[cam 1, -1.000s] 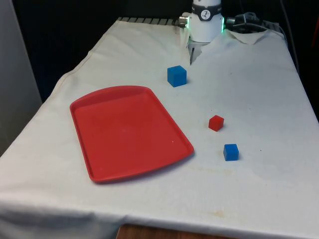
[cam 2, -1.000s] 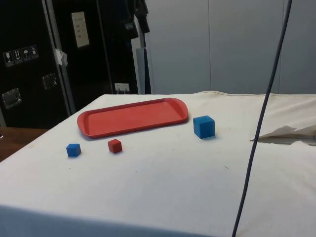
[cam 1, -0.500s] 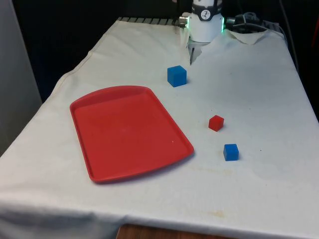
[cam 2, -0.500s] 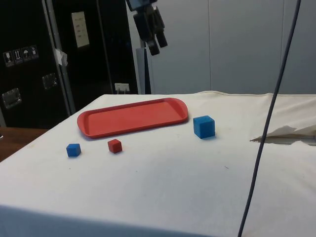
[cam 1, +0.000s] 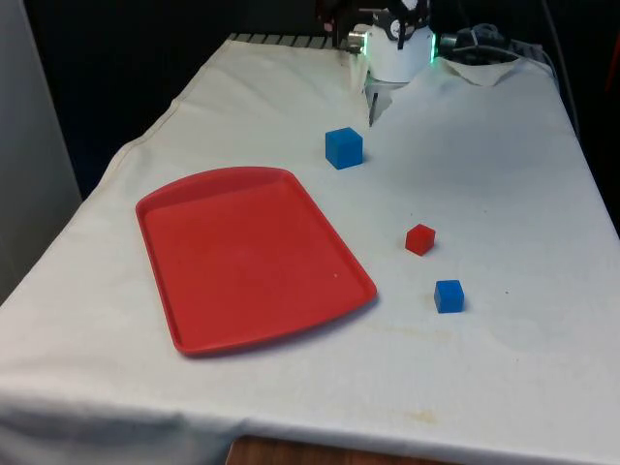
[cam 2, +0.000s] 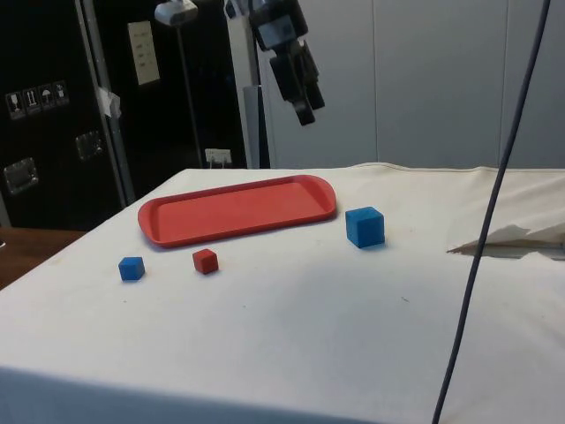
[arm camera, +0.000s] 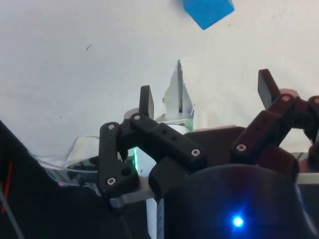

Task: Pick up the largest block and place it onto the tray.

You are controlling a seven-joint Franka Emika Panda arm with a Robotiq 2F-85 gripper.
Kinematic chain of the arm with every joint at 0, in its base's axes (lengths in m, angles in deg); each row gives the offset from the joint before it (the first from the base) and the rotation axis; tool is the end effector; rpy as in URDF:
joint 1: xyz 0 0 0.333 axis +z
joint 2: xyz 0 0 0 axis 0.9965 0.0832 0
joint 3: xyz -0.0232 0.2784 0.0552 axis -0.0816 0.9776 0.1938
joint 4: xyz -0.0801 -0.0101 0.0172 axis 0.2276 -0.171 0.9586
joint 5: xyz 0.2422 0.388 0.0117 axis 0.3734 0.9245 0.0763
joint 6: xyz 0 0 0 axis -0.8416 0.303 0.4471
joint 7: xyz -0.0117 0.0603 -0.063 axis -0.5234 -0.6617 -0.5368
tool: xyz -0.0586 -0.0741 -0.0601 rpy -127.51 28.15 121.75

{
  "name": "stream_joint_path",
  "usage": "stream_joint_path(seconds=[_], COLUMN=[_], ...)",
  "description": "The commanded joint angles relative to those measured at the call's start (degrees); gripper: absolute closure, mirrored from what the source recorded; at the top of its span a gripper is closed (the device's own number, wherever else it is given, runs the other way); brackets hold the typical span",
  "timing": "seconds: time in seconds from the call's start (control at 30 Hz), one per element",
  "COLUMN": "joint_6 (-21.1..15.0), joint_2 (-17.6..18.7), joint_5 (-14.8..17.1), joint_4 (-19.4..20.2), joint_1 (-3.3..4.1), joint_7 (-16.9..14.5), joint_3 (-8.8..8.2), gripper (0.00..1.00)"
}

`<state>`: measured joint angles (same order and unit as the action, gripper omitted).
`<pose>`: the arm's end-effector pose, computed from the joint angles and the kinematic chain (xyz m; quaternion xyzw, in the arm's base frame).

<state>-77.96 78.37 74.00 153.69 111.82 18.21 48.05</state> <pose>0.5461 -0.0363 0.2893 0.9885 0.0454 -0.1415 0.0283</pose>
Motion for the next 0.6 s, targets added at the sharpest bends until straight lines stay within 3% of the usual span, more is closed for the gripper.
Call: stream_joint_path(seconds=[0.0,0.17,0.2,0.57], joint_6=[-1.32,-3.95,-2.98,-9.11], joint_2=[-0.17,1.15,0.69,4.58], joint_5=[-0.52,-0.17,-0.11,0.34], joint_4=[0.92,2.81,2.46,5.73], joint_1=[-0.11,-0.57,-0.57,-1.09], joint_7=[-0.23,-1.60,-1.38,-2.98], joint_3=[-0.11,-0.34,-0.29,-0.40], gripper=[0.00,0.00,0.00,0.00])
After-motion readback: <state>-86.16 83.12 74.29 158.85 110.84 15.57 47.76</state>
